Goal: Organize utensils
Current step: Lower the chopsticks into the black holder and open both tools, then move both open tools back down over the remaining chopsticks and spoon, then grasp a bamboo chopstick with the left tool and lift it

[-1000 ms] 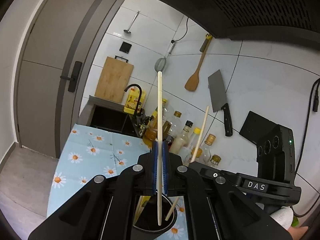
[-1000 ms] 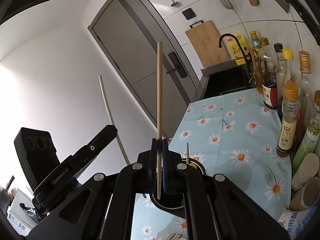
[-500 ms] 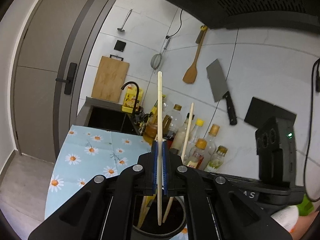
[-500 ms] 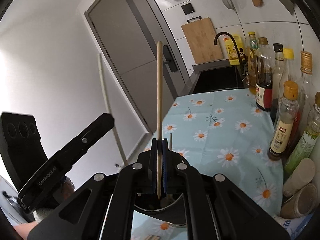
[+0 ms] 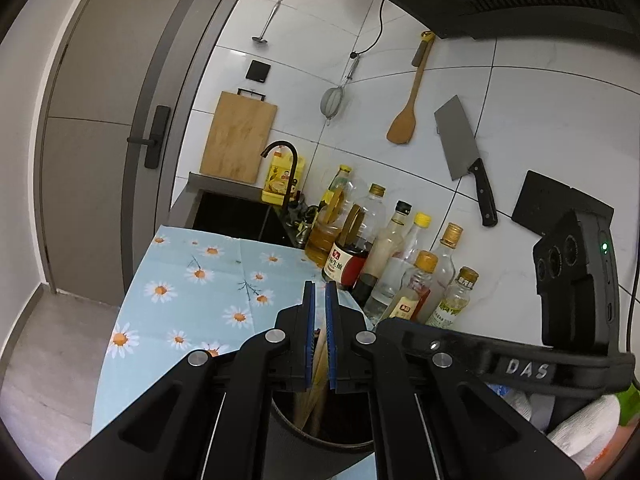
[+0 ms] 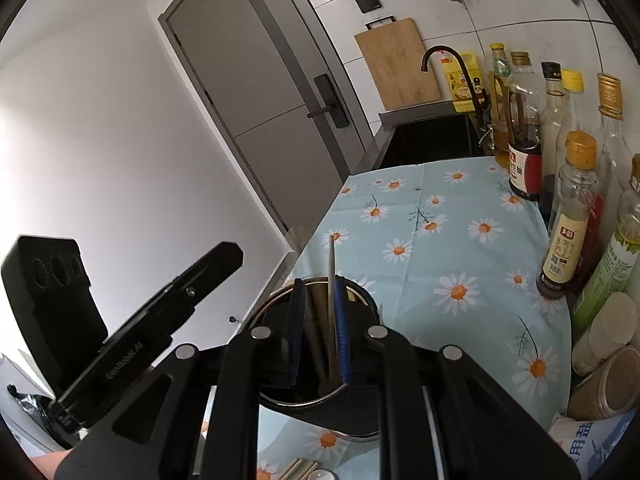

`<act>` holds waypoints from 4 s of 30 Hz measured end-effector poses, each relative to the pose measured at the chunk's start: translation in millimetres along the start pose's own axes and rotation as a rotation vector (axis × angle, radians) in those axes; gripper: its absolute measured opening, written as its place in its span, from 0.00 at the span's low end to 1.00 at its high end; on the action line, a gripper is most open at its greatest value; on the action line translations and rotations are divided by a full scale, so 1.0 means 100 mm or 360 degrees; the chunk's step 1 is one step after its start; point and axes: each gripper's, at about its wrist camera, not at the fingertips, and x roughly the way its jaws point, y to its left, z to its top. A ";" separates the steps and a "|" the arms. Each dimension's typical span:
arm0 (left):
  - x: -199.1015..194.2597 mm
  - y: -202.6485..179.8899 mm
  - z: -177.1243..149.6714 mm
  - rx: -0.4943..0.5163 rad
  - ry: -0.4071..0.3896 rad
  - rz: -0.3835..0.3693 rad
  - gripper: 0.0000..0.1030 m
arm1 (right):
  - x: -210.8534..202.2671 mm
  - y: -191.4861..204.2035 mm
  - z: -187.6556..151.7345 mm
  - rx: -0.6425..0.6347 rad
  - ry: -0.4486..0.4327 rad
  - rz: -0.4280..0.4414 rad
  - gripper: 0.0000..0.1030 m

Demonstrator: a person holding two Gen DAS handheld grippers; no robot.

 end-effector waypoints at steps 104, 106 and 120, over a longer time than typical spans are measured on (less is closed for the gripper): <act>-0.26 -0.06 -1.77 0.0178 0.1670 0.0542 0.19 | -1.02 -0.54 -1.95 0.0668 0.0346 0.0149 0.33; -0.22 -0.04 -1.74 0.0172 0.1684 0.0549 0.17 | -1.05 -0.53 -1.94 0.0663 0.0355 0.0157 0.33; -0.23 0.15 -1.70 0.0057 0.1677 0.0466 0.04 | -0.98 -0.25 -1.87 0.0500 0.0471 0.0082 0.33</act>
